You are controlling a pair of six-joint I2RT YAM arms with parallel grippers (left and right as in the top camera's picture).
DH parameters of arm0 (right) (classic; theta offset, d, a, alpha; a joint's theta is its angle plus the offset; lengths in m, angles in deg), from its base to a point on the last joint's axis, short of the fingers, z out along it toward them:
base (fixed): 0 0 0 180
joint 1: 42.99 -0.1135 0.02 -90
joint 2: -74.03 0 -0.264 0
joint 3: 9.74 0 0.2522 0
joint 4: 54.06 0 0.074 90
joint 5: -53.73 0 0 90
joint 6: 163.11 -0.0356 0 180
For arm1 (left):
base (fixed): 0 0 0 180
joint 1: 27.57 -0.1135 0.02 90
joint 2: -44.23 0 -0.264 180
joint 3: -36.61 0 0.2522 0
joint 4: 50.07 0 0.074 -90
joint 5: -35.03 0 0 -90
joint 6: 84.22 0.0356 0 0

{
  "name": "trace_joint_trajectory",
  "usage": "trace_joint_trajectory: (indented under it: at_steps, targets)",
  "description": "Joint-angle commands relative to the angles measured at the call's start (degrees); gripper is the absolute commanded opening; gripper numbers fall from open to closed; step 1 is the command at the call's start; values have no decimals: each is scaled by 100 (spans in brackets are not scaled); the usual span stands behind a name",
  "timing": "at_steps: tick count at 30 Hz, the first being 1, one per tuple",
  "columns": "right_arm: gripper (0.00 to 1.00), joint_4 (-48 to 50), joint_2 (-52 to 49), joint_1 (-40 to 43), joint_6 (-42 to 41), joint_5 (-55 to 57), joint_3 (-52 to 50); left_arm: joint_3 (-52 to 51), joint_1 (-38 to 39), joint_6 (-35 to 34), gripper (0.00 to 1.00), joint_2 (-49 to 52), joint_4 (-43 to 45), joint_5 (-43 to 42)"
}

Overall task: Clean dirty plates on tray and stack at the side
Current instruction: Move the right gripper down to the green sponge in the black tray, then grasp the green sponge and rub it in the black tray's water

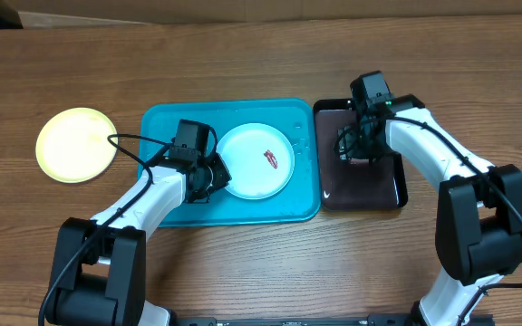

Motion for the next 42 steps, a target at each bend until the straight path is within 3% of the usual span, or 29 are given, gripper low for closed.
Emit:
trace_joint_trajectory:
  at_steps: [1, 9, 10, 12, 16, 18, 19, 31, 32, 33, 34, 36, 37, 38, 39, 40, 42]
  targets:
    - [79, 245, 107, 20, -46, 90, -299, 44, 37, 114, 25, 46, 2, 74]
    - [76, 883, 98, 20, -44, 57, -793, 44, 37, 114, 26, 46, 2, 76]
    - [67, 890, 98, 20, -42, 22, -800, 44, 37, 111, 26, 46, 2, 76]
    - [4, 887, 98, 20, -42, -13, -800, 44, 37, 111, 26, 46, 4, 76]
    - [5, 925, 98, 20, -39, -66, -800, 44, 37, 111, 26, 46, 7, 74]
    - [68, 977, 98, 20, -42, -68, -800, 44, 37, 111, 26, 46, 4, 74]
    - [75, 1012, 98, 20, -42, -68, -800, 44, 37, 111, 26, 46, 4, 74]
    - [75, 1408, 87, 20, -44, -68, -800, 44, 37, 111, 26, 46, 0, 74]
    - [57, 1425, 61, 20, -42, -68, -800, 44, 37, 114, 26, 46, 0, 74]
    - [15, 1429, 48, 20, -42, -68, -800, 44, 37, 111, 26, 46, 0, 74]
    - [4, 1427, 22, 20, -42, -68, -800, 44, 37, 114, 26, 46, 2, 74]
    - [4, 1434, -15, 20, -42, -68, -800, 44, 37, 111, 26, 46, 0, 74]
    - [20, 1451, -20, 20, -42, -68, -800, 44, 37, 111, 26, 46, 0, 74]
    - [46, 1482, -20, 20, -42, -68, -800, 44, 37, 114, 26, 46, 0, 74]
    - [82, 1528, -20, 20, -42, -66, -800, 44, 37, 114, 26, 46, 0, 74]
    - [89, 1609, -20, 20, -42, -66, -800, 44, 37, 111, 26, 46, 2, 72]
    - [92, 1727, -20, 20, -42, -66, -800, 44, 37, 111, 26, 46, 2, 74]
